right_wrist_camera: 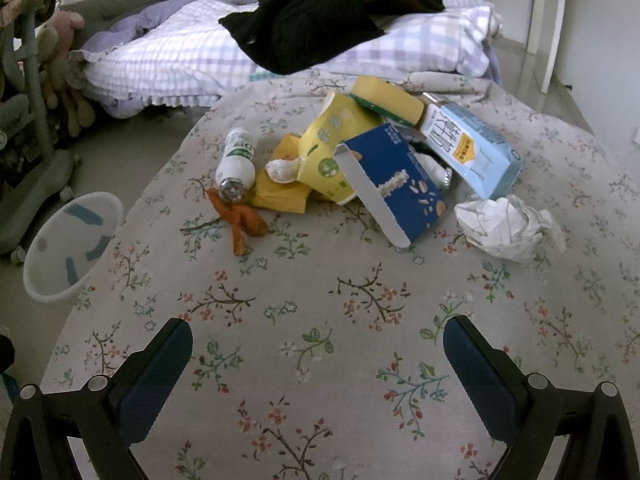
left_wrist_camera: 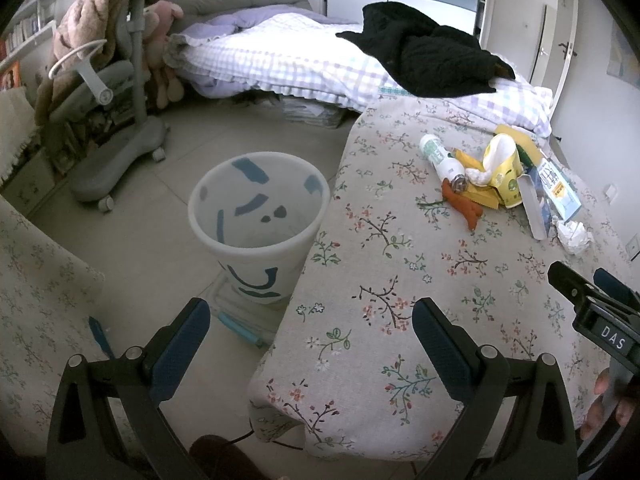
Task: Collect trash
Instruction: 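Move both tools toward the pile of trash on the bed, then grasp the white bottle with the left gripper while the right gripper grasps the milk carton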
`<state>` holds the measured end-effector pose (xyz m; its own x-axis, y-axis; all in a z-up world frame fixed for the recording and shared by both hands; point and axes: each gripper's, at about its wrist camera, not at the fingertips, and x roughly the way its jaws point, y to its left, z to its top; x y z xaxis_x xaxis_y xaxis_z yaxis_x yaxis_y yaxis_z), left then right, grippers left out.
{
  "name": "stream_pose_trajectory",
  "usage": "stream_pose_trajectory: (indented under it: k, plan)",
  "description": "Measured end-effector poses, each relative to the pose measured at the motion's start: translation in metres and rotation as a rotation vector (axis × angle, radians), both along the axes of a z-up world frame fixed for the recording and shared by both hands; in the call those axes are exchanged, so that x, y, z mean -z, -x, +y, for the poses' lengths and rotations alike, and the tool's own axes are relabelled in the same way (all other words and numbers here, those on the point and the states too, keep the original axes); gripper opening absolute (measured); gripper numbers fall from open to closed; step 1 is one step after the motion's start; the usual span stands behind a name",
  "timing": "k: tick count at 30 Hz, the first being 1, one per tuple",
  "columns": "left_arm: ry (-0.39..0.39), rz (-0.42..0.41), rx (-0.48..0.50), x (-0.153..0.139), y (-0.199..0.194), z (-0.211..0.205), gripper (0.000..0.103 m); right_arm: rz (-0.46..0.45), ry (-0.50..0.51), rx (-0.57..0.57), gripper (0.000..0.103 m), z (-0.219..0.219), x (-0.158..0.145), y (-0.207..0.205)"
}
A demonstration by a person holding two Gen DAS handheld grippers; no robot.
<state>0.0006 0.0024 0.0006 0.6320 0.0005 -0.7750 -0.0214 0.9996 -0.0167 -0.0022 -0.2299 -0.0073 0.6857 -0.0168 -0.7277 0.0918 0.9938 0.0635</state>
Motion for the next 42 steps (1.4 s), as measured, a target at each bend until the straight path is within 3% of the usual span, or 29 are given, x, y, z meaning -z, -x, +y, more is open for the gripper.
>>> stream_pose_trajectory:
  k: [17, 42]
  plan:
    - [0.020, 0.001, -0.004, -0.001, 0.000, 0.007, 0.102, 0.007, -0.017, -0.003, 0.103, 0.004, -0.001, -0.002]
    - [0.077, -0.014, -0.086, -0.027, -0.022, 0.026, 0.102, 0.079, -0.078, -0.062, 0.103, -0.006, -0.070, -0.028]
